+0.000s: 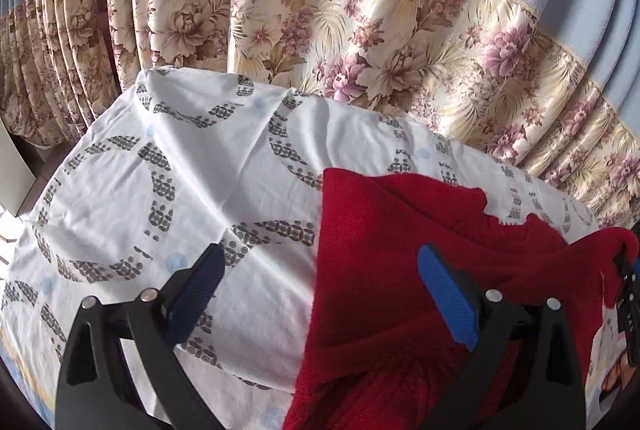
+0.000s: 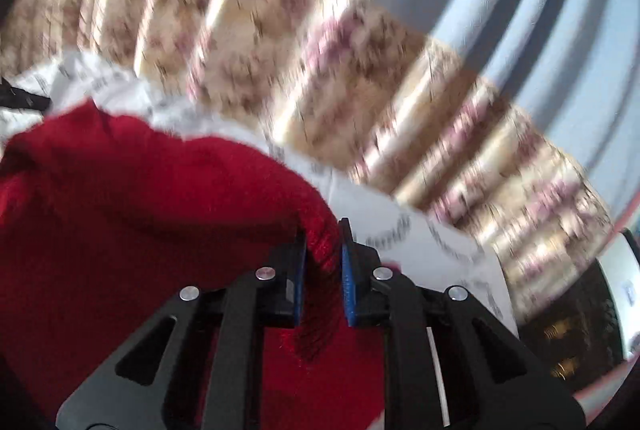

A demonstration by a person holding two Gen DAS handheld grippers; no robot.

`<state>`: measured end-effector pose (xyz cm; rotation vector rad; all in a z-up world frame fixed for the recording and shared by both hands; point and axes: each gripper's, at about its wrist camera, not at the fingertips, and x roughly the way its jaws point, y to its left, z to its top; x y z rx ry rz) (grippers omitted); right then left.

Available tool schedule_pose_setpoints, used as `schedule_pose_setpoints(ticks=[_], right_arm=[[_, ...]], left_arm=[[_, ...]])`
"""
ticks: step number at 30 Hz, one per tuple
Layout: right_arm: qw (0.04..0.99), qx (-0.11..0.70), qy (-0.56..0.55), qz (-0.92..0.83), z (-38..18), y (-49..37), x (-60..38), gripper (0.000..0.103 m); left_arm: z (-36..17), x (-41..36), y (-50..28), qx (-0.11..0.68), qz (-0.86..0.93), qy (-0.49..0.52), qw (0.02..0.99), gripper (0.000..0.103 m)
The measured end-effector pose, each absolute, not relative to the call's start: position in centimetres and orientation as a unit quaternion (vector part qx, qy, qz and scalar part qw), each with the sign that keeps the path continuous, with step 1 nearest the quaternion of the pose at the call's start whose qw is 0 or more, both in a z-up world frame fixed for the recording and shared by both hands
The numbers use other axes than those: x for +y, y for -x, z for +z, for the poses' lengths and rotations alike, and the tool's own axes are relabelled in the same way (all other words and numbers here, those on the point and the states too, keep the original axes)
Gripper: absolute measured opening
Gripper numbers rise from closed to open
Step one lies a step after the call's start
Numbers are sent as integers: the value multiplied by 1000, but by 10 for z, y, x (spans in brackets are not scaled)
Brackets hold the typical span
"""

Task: Fold small clothes

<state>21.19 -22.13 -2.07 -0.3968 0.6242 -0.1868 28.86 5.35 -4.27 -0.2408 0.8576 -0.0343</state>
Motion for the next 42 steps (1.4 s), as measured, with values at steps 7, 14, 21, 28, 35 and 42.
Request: schedule_pose_setpoints(ticks=[7, 14, 21, 28, 35, 42], right_arm=[[930, 333, 151, -34, -45, -207, -264, 23], [912, 402, 75, 18, -73, -158, -297, 53], [921, 380, -78, -8, -54, -149, -327, 75], [913, 389, -126, -1, -61, -158, -320, 41], [926, 372, -48, -39, -57, -168, -322, 13], [930, 349, 34, -107, -48, -184, -339, 15]], left_arm=[[-53, 34, -295, 437, -31, 95, 894, 97], [-66, 20, -296, 463, -44, 74, 882, 97], [-52, 17, -290, 439, -50, 84, 893, 97], [-51, 15, -290, 440, -50, 82, 893, 97], [-52, 15, -290, 442, -52, 82, 892, 97], [-58, 13, -292, 449, -49, 78, 889, 97]])
